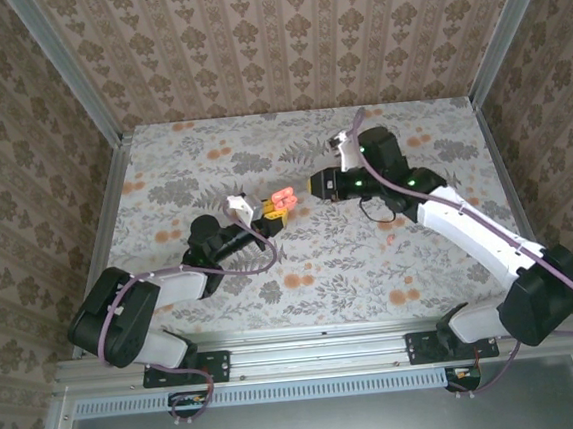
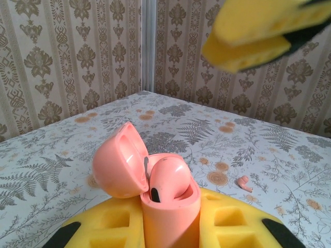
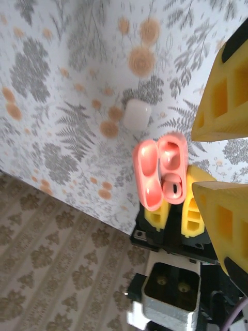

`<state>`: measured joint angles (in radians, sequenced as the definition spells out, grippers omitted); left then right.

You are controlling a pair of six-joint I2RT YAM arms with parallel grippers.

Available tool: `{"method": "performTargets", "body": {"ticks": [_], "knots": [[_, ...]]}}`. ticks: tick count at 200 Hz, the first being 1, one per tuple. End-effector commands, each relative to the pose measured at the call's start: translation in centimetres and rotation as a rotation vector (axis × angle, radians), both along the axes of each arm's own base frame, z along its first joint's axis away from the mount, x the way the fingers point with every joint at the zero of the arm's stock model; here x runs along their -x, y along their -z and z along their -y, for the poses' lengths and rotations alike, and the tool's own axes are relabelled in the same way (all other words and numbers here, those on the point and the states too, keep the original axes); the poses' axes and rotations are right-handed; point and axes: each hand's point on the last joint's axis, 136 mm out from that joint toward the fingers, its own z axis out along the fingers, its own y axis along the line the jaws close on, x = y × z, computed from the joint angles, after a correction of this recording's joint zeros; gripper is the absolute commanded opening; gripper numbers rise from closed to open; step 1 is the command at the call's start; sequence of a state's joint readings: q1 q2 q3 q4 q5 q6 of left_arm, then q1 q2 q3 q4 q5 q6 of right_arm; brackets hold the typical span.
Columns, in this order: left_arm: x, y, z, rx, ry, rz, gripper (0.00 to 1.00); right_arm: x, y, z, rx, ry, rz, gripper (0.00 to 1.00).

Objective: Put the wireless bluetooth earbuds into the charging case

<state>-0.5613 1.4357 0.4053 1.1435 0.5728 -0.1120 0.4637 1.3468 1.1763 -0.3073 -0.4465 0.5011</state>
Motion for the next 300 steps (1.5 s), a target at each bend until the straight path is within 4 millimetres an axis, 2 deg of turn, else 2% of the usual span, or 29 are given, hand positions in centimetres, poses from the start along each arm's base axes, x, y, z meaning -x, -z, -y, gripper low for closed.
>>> {"method": "performTargets", "body": {"ticks": [1, 55, 109, 130, 136, 166, 202, 244, 300], "knots": [[0.7, -0.6, 0.2, -0.003, 0.028, 0.039, 0.1, 0.9, 0.5, 3.2, 0.068, 0.039, -0.099, 0.28], [1.3, -0.3, 0.5, -0.038, 0.041, 0.049, 0.1, 2.4, 4.8, 10.2, 0.171, 0.16, -0.378, 0.29], [1.7, 0.1, 0.6, -0.079, 0.042, 0.056, 0.09, 5.2, 9.7, 16.5, 0.353, 0.274, -0.588, 0.29], [1.7, 0.2, 0.6, -0.088, 0.037, 0.056, 0.09, 6.4, 11.2, 18.3, 0.415, 0.306, -0.646, 0.31], [1.8, 0.2, 0.5, -0.088, 0.038, 0.056, 0.09, 6.5, 12.4, 18.5, 0.425, 0.305, -0.687, 0.31], [1.8, 0.3, 0.6, -0.095, 0.04, 0.052, 0.09, 7.7, 15.2, 19.4, 0.47, 0.321, -0.773, 0.32], [1.9, 0.5, 0.7, -0.098, 0.042, 0.047, 0.09, 8.3, 18.0, 19.7, 0.497, 0.323, -0.842, 0.35], [1.8, 0.5, 0.7, -0.101, 0.036, 0.046, 0.09, 7.3, 19.9, 19.0, 0.468, 0.319, -0.862, 0.35], [1.7, 0.7, 0.7, -0.109, 0.029, 0.047, 0.09, 5.6, 21.6, 19.1, 0.525, 0.286, -0.878, 0.34]]}}
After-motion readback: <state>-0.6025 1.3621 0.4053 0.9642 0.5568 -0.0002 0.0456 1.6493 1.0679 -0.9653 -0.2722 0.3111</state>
